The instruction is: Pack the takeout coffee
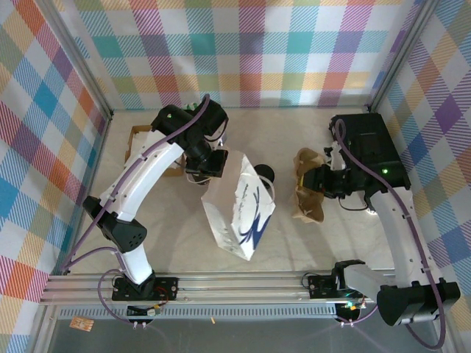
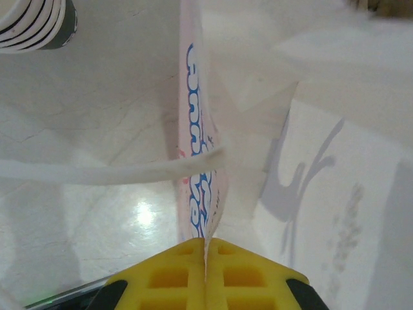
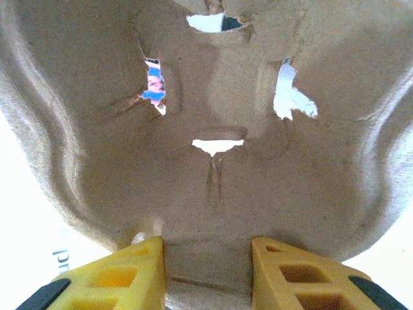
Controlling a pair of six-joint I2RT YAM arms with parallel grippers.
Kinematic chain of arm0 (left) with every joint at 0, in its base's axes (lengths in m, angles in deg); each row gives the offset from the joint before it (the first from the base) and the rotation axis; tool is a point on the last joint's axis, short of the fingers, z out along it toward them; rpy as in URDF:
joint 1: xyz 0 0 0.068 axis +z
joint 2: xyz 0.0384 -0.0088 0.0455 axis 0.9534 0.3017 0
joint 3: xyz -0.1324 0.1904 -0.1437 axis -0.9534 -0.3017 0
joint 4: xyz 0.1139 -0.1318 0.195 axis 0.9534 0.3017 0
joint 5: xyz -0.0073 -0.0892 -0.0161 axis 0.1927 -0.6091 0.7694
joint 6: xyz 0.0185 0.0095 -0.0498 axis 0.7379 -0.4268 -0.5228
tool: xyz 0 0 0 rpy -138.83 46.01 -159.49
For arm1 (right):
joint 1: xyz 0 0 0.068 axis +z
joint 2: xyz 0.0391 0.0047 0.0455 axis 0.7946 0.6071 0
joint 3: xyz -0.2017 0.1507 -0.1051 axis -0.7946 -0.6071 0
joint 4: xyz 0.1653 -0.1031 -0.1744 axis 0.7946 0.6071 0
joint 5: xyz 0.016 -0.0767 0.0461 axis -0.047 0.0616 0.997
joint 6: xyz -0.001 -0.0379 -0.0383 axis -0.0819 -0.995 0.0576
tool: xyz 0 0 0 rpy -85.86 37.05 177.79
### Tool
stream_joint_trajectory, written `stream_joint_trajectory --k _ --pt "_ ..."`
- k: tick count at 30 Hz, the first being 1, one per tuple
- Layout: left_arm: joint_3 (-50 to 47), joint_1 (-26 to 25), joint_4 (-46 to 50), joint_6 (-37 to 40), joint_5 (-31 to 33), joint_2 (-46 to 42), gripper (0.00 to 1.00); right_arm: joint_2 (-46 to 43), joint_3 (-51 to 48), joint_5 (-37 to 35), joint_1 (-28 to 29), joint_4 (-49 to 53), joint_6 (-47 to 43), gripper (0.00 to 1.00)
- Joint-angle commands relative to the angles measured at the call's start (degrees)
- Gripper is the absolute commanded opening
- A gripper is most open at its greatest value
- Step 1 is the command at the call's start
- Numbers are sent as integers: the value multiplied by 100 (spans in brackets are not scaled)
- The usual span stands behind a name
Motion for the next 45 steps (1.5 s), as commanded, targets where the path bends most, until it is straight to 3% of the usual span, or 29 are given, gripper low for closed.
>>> stream_joint_trajectory --k 1,6,9,11,20,27,32,41,45 --pt "-258 -104 -120 -636 -95 -263 0 179 355 296 29 276 -251 35" --pt "-534 -138 -395 -1199 -15 -561 3 486 716 325 29 513 -504 35" --pt "-567 -204 -468 -1403 98 -715 29 615 884 380 30 553 -549 35" --pt "-640 -236 -548 -1459 77 -802 33 692 951 419 29 553 -565 35" --pt "-1044 -401 -706 -1274 -51 -818 29 888 1142 398 34 713 -670 35" --pt "-810 -402 -440 -1119 119 -704 7 922 1272 301 29 773 -644 35" --pt "-532 -400 81 -1364 577 -822 1 979 1579 338 32 863 -517 35" --pt "640 -644 1247 -1757 1064 -411 0 1068 2432 1436 29 840 165 36" --pt "1013 -907 1182 -1790 1100 -70 0 1026 2677 1905 62 607 702 36"
